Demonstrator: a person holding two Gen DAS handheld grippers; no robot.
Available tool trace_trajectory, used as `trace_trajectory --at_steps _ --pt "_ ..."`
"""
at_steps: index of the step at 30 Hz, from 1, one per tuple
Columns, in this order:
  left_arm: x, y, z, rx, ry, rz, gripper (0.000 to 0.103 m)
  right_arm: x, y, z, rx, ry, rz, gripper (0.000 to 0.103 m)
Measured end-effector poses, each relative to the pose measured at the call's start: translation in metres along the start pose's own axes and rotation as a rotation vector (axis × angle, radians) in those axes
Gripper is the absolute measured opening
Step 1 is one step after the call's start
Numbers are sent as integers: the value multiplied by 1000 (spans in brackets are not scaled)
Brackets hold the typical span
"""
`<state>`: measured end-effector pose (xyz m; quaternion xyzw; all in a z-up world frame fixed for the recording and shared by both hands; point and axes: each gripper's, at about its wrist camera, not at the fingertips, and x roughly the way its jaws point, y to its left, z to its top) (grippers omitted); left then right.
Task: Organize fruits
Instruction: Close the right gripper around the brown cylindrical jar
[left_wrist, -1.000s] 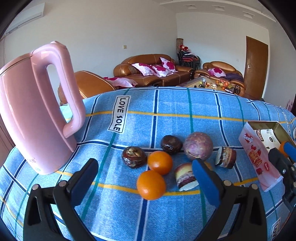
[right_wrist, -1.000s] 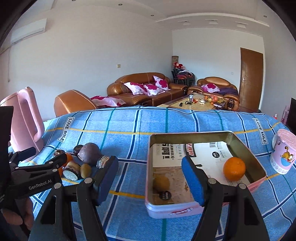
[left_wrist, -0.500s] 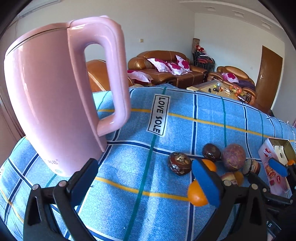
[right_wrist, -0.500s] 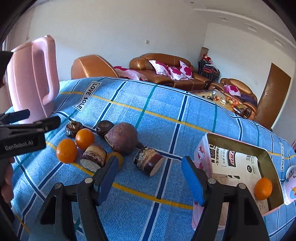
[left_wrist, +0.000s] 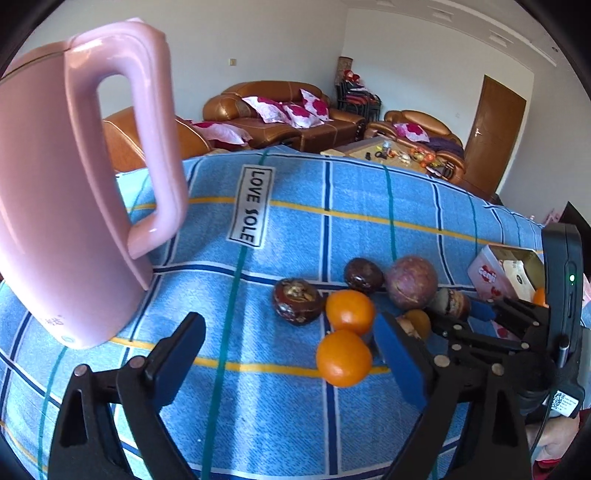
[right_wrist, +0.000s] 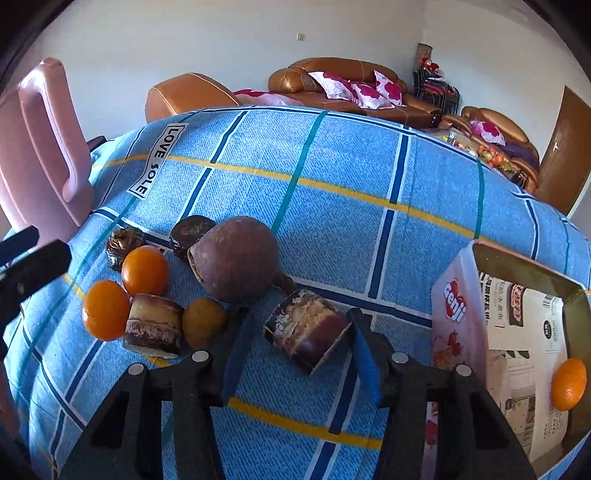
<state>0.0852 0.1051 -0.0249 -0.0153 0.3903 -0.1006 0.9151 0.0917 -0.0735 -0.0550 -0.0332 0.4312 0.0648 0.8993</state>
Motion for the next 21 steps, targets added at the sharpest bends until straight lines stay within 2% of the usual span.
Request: trace_trajectory --at_steps 3,6,13,17,21 --pt "5 -6 -3 15 32 -33 81 -5 6 -5 -12 0 4 45" --pt "12 -12 -5 28 54 -37 75 -13 7 -14 25 -20 61 45" --pt "21 -11 -8 15 72 -42 71 -28 8 -32 99 -42 132 45" --pt "22 -12 -9 29 87 -53 68 -33 11 -38 99 -49 144 45" --pt "13 -4 -9 13 64 -29 64 -35 6 -40 95 -47 150 45"
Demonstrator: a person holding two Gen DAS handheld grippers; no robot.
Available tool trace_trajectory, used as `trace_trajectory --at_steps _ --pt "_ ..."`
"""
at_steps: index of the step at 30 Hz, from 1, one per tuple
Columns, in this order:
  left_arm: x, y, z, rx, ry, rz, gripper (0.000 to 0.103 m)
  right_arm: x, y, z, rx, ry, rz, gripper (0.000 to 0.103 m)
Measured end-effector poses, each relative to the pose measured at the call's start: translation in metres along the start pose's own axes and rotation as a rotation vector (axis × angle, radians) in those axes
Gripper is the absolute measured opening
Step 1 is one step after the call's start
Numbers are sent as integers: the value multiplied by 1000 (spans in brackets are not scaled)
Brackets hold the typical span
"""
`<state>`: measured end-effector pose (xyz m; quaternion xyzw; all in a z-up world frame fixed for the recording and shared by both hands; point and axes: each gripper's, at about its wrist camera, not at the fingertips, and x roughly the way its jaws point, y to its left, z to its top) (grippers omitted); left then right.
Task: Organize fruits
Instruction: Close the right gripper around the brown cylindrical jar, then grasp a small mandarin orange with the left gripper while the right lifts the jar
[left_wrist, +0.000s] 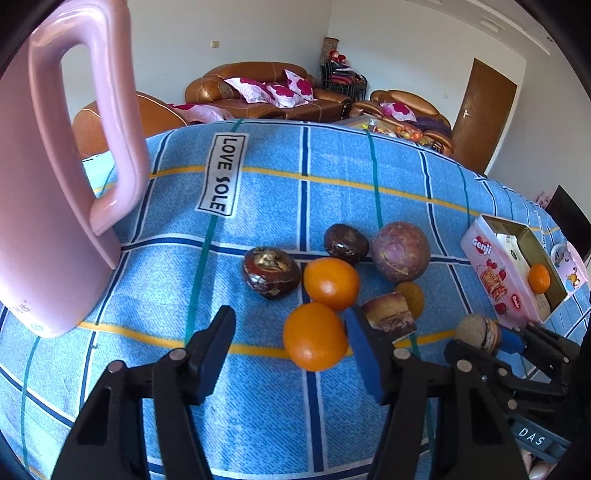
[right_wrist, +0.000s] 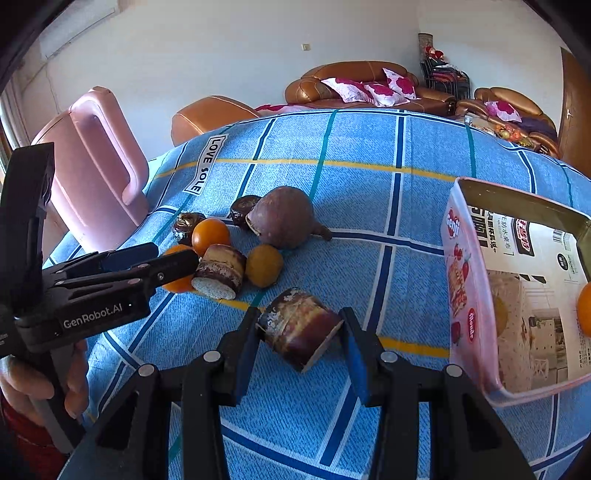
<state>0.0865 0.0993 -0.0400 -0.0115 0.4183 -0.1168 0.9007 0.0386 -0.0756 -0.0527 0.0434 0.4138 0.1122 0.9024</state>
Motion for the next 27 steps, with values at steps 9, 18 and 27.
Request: trace_trajectory --at_steps 9,18,27 --pt "16 -23 -7 62 33 44 63 0 3 -1 -17 -3 -9 45" --pt "14 -13 -6 14 25 26 40 -1 3 -3 -15 0 -5 45" --pt "-17 -4 -7 -27 -139 65 37 -18 9 -3 -50 -96 -5 45"
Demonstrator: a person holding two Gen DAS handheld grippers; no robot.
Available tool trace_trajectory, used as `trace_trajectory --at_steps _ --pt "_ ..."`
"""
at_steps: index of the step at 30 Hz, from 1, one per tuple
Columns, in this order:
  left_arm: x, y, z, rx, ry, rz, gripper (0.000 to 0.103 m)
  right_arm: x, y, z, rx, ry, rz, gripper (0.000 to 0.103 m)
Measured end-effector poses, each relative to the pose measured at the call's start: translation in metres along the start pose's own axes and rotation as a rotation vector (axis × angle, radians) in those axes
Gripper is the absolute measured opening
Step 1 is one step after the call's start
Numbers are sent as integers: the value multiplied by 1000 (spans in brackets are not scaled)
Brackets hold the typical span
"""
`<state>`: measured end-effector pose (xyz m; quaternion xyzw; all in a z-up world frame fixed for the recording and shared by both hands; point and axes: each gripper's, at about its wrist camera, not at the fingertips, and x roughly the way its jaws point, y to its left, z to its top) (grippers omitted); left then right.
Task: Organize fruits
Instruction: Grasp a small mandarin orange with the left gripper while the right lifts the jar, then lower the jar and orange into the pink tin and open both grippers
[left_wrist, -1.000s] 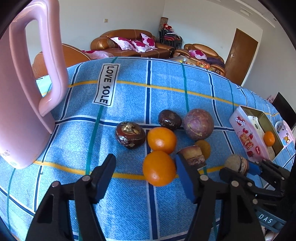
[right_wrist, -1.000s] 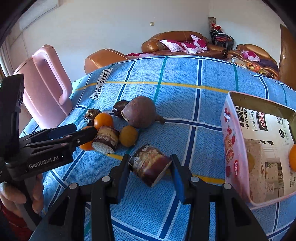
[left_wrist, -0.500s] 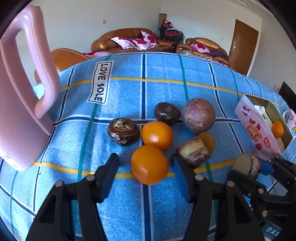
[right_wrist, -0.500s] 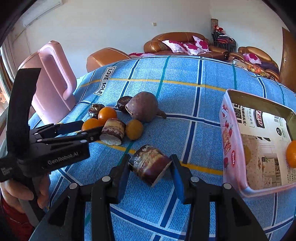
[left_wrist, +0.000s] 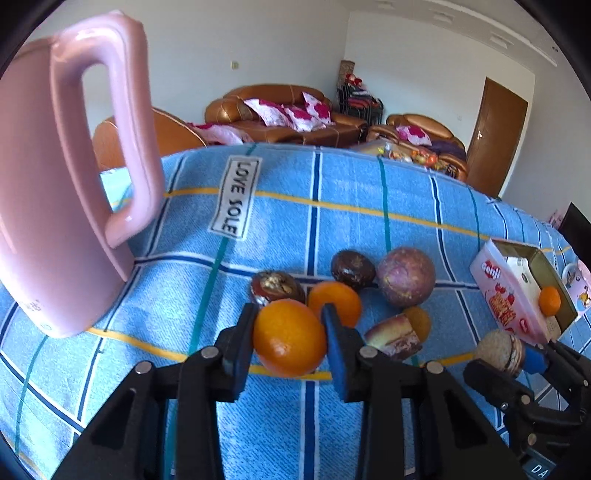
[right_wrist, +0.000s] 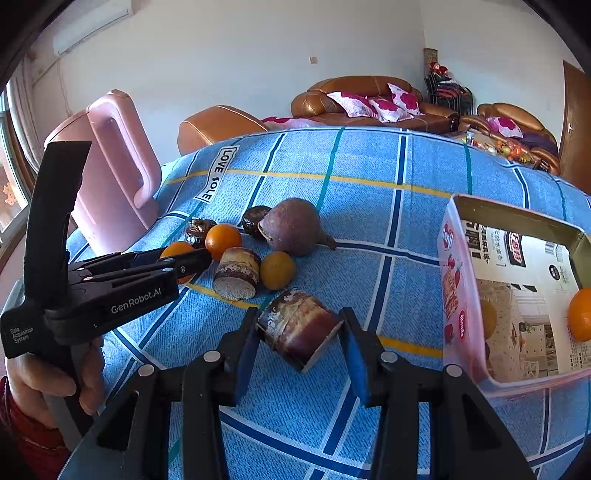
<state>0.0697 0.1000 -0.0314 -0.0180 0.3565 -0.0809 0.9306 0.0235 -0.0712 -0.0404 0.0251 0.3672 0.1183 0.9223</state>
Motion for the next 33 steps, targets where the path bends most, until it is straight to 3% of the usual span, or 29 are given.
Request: trace_trajectory --at_steps 5,11,18,33 --pt "-22 -1 0 -32 -154 25 37 -20 4 3 -36 -119 -39 45" --pt "-30 -13 -2 -18 -217 37 37 -36 2 7 -69 -224 -143 45" --pt "-33 -42 -5 3 -226 52 37 -38 -16 14 -14 -215 -103 45" --pt "-32 -111 -11 64 -222 30 37 -57 -60 5 4 -229 -178 45"
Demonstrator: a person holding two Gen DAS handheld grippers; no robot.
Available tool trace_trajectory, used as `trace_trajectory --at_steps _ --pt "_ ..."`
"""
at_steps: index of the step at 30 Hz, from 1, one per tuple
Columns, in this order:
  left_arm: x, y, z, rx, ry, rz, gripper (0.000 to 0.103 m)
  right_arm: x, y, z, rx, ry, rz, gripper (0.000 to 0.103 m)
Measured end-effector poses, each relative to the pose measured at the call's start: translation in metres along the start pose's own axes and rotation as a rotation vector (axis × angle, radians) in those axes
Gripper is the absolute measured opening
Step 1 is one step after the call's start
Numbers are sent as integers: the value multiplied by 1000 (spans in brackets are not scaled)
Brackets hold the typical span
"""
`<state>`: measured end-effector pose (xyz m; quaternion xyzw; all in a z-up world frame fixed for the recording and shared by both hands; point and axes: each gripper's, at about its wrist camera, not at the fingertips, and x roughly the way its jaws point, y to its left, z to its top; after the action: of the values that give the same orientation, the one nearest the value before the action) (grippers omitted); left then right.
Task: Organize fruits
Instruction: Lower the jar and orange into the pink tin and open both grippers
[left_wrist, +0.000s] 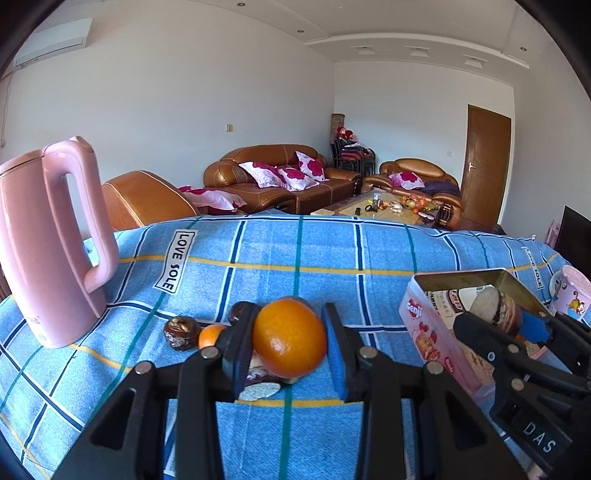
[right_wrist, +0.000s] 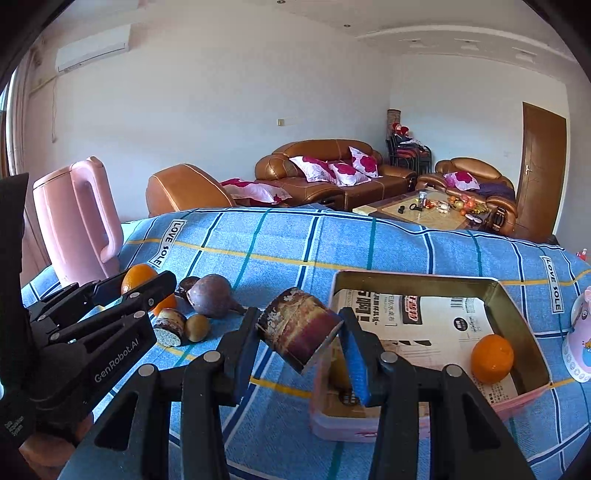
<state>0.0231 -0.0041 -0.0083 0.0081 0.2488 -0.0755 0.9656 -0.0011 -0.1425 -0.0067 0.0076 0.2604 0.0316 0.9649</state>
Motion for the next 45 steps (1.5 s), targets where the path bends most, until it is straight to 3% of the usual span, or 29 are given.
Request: trace_trajectory --at_steps 19,34,40,45 --pt "7 -75 8 52 -7 -85 37 -3 -71 5 67 -13 -102 45" --pt "25 -134 13 95 23 -172 37 -1 -149 9 155 -5 -253 45" --pt "33 -151 12 117 62 -186 37 10 -169 7 203 41 -242 45" --pt "40 -155 10 130 104 -180 37 25 -157 3 164 89 -217 45"
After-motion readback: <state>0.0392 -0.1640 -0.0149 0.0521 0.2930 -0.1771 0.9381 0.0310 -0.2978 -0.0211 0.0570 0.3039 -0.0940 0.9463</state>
